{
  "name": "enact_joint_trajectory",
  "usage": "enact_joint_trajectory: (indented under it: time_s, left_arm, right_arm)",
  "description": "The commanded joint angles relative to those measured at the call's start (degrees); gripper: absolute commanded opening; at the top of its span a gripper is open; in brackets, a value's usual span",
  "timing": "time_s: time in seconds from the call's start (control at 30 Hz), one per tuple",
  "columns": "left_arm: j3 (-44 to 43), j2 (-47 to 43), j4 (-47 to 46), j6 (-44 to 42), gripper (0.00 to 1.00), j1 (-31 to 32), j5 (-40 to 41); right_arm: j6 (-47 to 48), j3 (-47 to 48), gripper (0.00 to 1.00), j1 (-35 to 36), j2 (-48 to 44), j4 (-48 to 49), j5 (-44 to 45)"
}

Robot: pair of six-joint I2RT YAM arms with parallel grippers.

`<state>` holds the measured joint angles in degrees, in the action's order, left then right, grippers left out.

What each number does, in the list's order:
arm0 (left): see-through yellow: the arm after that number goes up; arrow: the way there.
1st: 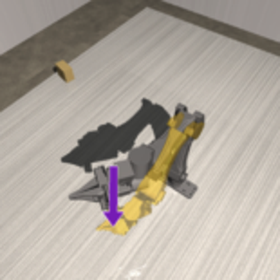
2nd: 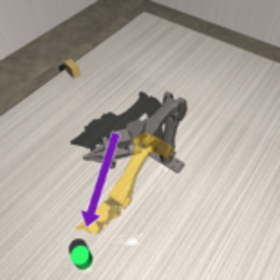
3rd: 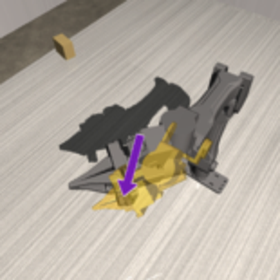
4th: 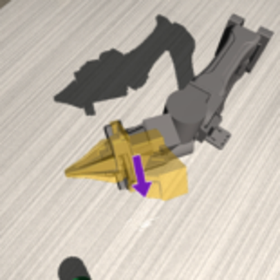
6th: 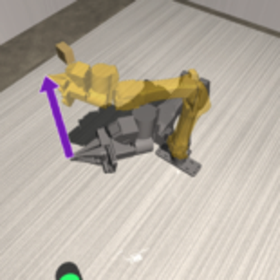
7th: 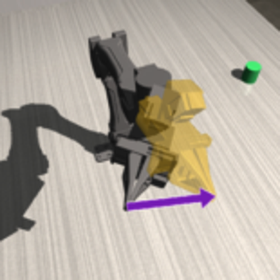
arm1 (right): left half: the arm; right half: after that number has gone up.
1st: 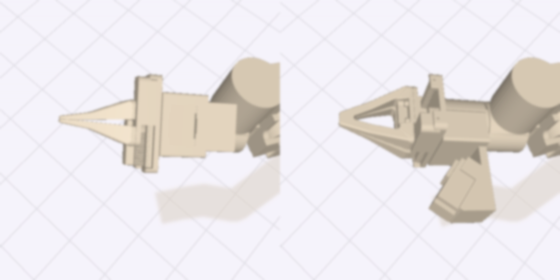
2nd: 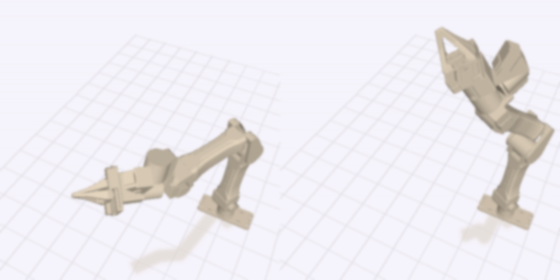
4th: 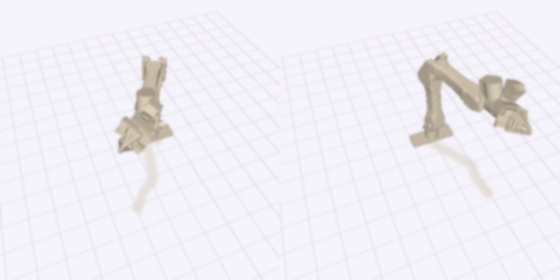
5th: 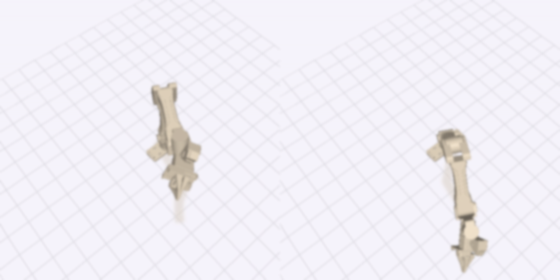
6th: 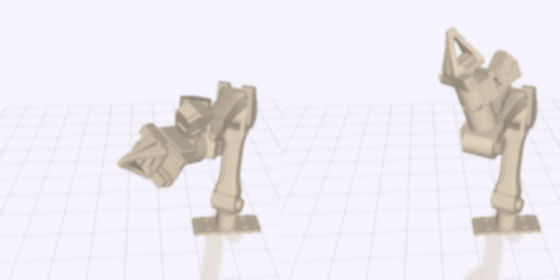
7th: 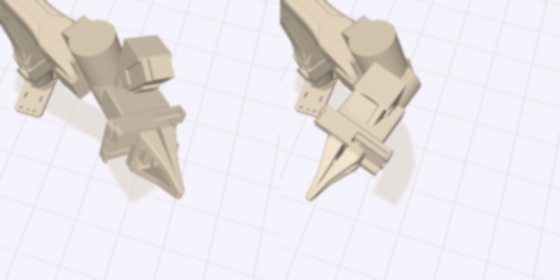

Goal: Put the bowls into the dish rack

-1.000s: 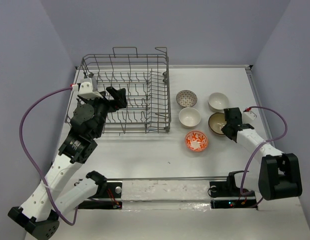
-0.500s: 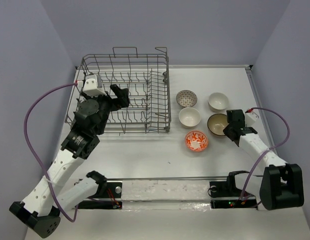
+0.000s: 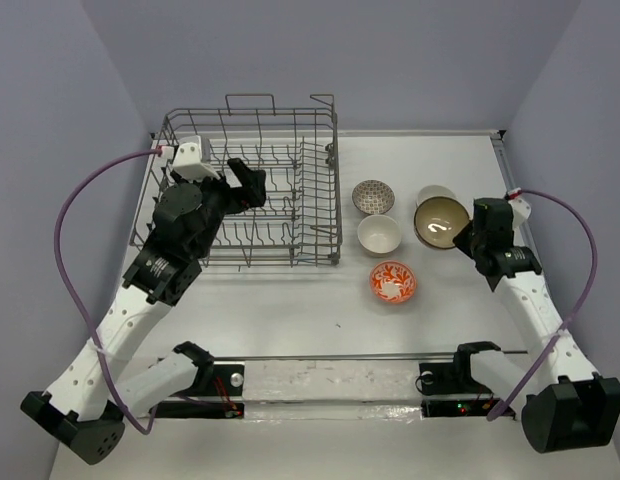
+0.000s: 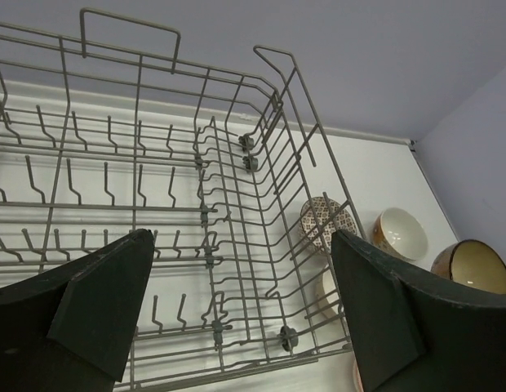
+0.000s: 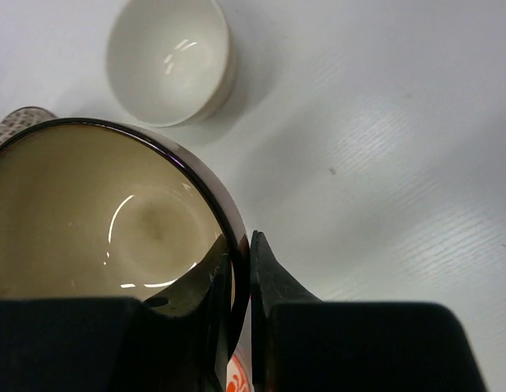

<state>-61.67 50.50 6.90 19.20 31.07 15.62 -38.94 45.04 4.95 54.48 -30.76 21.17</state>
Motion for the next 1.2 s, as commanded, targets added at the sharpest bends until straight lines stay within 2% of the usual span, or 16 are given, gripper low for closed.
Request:
enact_joint_trajectory:
  time_s: [0.0, 0.13, 0.2, 0.27, 0.37, 0.63, 0.87, 1.13, 1.17]
  left_arm:
    - [-4.77, 2.84, 1.1, 0.57, 0.99, 0.13, -3.31]
    - [-8.28, 6.8, 3.29, 0.92, 0.99, 0.13, -5.59]
    - [-10.22, 8.73, 4.18, 1.54, 0.99, 0.13, -7.26]
    - [-12.67, 10.48, 4.88, 1.54, 0.99, 0.13, -7.88]
    - [-16.8, 13.21, 8.29, 0.84, 0.98, 0.13, -7.71]
    - [-23.49, 16.03, 13.14, -0.83, 0.96, 0.22, -5.43]
    - [-23.5, 16.12, 15.78, -0.57, 0.92, 0.22, -3.14]
    - [-19.89, 16.91, 14.55, 0.13, 0.86, 0.22, -1.38]
    - [-19.89, 17.87, 14.55, 0.13, 0.82, 0.13, -1.29]
  right_arm:
    - [1.32, 9.71, 0.01, 0.32, 1.32, 6.24, -8.33]
    - [2.11, 17.44, 0.01, 1.98, 5.28, 7.21, -10.53]
    - [2.46, 22.88, 0.01, 5.41, 8.52, 6.86, -9.83]
    - [3.07, 26.58, 0.01, 9.62, 10.81, 6.25, -5.21]
    - [4.66, 34.66, 0.01, 19.98, 16.43, 5.02, 0.52]
    - [9.05, 52.49, 0.01, 31.78, 29.53, 3.61, 6.86]
    - [13.71, 65.42, 0.01, 38.89, 38.85, 1.24, 12.22]
    - [16.43, 71.5, 0.01, 43.21, 44.48, 1.14, 14.43]
    - [16.61, 72.29, 0.01, 43.91, 45.7, 1.06, 14.51]
